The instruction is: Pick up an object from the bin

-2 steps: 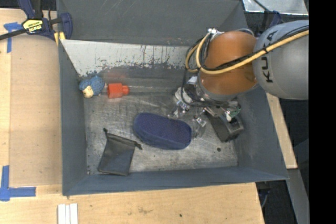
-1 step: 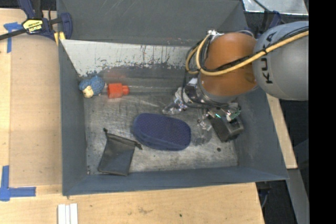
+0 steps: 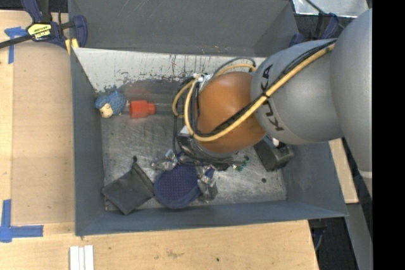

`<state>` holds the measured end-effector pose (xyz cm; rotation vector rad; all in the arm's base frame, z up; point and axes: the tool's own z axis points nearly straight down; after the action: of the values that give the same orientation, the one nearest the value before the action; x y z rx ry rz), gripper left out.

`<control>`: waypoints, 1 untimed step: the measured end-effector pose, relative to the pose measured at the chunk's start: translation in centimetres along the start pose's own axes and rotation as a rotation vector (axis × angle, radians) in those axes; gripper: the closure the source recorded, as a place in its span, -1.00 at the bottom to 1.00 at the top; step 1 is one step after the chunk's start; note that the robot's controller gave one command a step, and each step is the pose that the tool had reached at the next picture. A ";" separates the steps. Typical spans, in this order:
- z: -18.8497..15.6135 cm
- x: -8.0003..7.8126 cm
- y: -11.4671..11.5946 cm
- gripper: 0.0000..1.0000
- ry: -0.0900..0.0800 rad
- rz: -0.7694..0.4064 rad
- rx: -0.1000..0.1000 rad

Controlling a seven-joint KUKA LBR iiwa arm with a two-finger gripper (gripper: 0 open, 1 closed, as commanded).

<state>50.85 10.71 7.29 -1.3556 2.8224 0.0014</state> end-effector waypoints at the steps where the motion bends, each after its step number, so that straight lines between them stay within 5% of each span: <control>1: 0.1 -1.0 -2.4 -1.00 0.004 -0.243 -0.005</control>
Offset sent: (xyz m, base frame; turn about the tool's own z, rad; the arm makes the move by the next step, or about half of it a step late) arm 0.0245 -0.0090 -0.0029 -0.2438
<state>53.40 10.00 7.21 -1.6912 2.6416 0.0031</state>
